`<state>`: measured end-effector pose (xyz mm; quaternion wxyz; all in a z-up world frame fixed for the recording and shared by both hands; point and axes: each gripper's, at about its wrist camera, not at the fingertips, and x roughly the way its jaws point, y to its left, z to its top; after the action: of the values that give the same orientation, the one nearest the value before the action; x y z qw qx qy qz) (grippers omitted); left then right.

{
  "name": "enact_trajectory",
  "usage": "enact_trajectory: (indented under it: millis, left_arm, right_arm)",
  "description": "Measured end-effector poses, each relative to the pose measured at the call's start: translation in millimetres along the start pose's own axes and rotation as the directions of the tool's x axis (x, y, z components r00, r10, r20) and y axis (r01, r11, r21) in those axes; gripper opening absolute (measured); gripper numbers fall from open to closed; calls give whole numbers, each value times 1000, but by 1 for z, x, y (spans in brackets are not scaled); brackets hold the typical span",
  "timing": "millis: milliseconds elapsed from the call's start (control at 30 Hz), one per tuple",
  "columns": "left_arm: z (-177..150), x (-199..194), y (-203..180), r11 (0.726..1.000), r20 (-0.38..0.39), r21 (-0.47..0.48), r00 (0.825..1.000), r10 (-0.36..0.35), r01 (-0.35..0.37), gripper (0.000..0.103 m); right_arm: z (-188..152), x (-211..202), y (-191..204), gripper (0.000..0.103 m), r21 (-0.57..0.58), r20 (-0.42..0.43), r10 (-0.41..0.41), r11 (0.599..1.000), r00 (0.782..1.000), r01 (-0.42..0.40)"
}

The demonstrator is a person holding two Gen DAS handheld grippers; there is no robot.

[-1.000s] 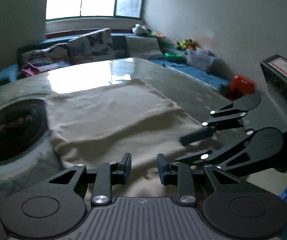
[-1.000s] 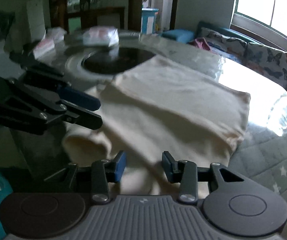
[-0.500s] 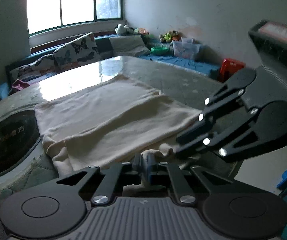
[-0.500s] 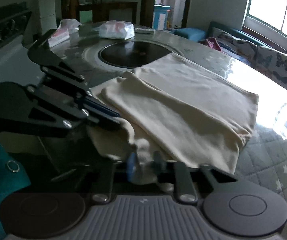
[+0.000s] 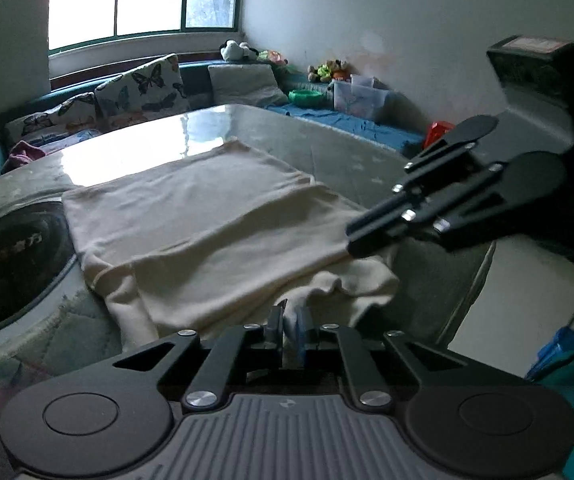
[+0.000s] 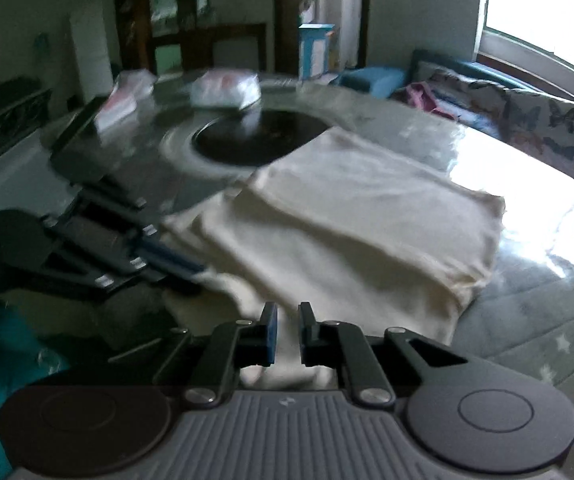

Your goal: Fold clothes

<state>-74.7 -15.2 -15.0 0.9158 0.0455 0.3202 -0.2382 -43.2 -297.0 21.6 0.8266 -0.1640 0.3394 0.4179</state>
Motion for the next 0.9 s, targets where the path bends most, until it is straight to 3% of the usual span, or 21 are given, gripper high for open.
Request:
enact_trajectory:
  millis: [200, 267, 333, 533, 733, 800, 833, 900]
  left_arm:
    - [-5, -14, 6, 997, -4, 43, 998, 62, -62, 14]
    - [-11, -16, 5, 994, -16, 76, 997, 75, -74, 25]
    - [-16, -16, 2, 990, -23, 117, 996, 83, -80, 29]
    - [-24, -3, -16, 968, -1, 235, 996, 88, -86, 33]
    - [-26, 8, -25, 950, 39, 301, 996, 75, -83, 32]
    - [-26, 10, -25, 948, 53, 307, 996, 69, -82, 23]
    - [-25, 10, -23, 951, 57, 300, 996, 67, -81, 13]
    - [-20, 10, -19, 957, 68, 278, 996, 64, -81, 9]
  right_arm:
    - [3, 26, -14, 9, 27, -3, -8, 1000, 1000, 8]
    - [-1, 35, -10, 9, 11, -19, 9, 1000, 1000, -9]
    - [-5, 40, -2, 12, -28, -27, 5, 1000, 1000, -6]
    - [-4, 32, 6, 17, -66, -23, -2, 998, 1000, 1]
    - [-8, 30, 5, 18, -57, -34, 0, 998, 999, -2]
    - [-7, 20, 2, 21, -39, -20, -1, 999, 1000, 0]
    - [-7, 15, 0, 27, -40, -17, -9, 999, 1000, 9]
    - [-8, 6, -2, 34, -46, -14, -26, 999, 1000, 25]
